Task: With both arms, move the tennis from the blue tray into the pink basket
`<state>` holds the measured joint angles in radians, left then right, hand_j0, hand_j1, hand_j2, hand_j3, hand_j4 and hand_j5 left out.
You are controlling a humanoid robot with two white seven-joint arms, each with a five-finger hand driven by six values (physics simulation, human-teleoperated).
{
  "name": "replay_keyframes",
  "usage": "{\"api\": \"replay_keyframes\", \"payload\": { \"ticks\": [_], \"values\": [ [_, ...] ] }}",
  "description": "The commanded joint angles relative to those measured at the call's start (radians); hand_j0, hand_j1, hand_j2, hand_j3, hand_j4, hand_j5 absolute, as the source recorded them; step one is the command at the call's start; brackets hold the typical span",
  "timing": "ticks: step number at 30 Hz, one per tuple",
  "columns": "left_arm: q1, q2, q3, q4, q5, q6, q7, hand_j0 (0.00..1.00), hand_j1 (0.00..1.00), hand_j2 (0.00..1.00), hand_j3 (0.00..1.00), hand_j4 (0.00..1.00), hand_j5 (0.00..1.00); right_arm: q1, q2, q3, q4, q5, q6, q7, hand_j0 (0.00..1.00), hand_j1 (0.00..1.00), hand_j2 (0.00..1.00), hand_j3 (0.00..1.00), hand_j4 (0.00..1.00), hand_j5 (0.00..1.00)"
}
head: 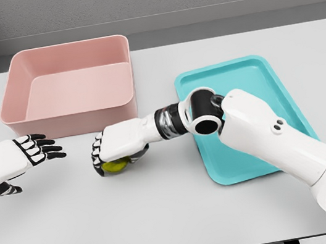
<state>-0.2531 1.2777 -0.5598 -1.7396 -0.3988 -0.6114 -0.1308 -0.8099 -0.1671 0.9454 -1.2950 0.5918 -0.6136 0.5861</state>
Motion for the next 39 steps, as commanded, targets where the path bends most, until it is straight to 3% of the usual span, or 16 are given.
{"api": "replay_keyframes", "payload": {
  "ticks": [1,8,15,19,21,24,27,29,31,34,39],
  "values": [
    [0.0,0.002,0.001,0.0,0.006,0.001,0.0,1.0,1.0,1.0,1.0,1.0,1.0,0.0,-0.002,-0.005,0.0,-0.004,0.003,-0.002,0.9,0.9,0.9,0.9,0.9,0.9],
    [0.0,0.002,0.0,0.0,0.006,0.001,0.0,1.0,1.0,1.0,1.0,1.0,1.0,0.0,-0.015,-0.014,-0.01,-0.015,0.003,-0.008,0.99,0.99,0.99,0.99,0.99,0.99],
    [0.0,0.003,0.001,0.0,0.008,0.001,0.0,1.0,1.0,1.0,1.0,1.0,1.0,0.017,-0.104,-0.071,-0.24,-0.018,0.003,-0.014,0.99,0.99,0.99,0.99,0.99,0.99],
    [0.0,0.003,0.0,0.003,0.008,0.001,0.0,1.0,1.0,1.0,1.0,1.0,1.0,0.046,-0.189,-0.151,-0.32,-0.024,0.003,-0.018,0.99,0.99,0.99,0.99,0.99,0.99],
    [0.0,0.003,0.001,0.003,0.008,0.001,0.0,1.0,1.0,1.0,1.0,1.0,1.0,0.077,-0.239,-0.253,-0.348,-0.027,0.003,-0.017,0.99,0.99,0.99,0.99,0.99,0.99],
    [0.0,-0.003,0.0,0.005,0.003,0.001,0.0,1.0,1.0,1.0,1.0,1.0,1.0,0.155,-0.368,-0.444,-0.357,-0.142,0.003,-0.014,1.0,1.0,1.0,1.0,1.0,1.0],
    [-0.002,-0.047,-0.002,0.006,-0.009,0.001,-0.001,1.0,1.0,1.0,1.0,1.0,1.0,0.288,-0.485,-0.707,-0.356,-0.257,0.003,-0.014,1.0,1.0,1.0,1.0,1.0,1.0],
    [-0.002,-0.118,-0.002,0.006,-0.067,0.001,-0.007,1.0,1.0,1.0,1.0,1.0,1.0,0.452,-0.505,-0.956,-0.356,-0.274,0.003,-0.014,1.0,1.0,1.0,1.0,1.0,1.0],
    [-0.005,-0.133,-0.002,0.005,-0.077,0.001,-0.007,1.0,1.0,1.0,1.0,1.0,1.0,0.571,-0.505,-1.111,-0.349,-0.306,0.003,-0.014,1.0,1.0,1.0,1.0,1.0,1.0],
    [-0.012,-0.155,-0.003,0.003,-0.086,0.001,-0.009,1.0,1.0,1.0,1.0,1.0,1.0,0.698,-0.476,-1.179,-0.353,-0.348,0.003,-0.015,1.0,1.0,1.0,1.0,1.0,1.0],
    [-0.043,-0.218,-0.003,-0.003,-0.092,0.001,-0.059,1.0,1.0,1.0,1.0,1.0,1.0,0.782,-0.382,-1.209,-0.359,-0.349,0.003,-0.015,1.0,1.0,1.0,1.0,1.0,1.0]
  ]
}}
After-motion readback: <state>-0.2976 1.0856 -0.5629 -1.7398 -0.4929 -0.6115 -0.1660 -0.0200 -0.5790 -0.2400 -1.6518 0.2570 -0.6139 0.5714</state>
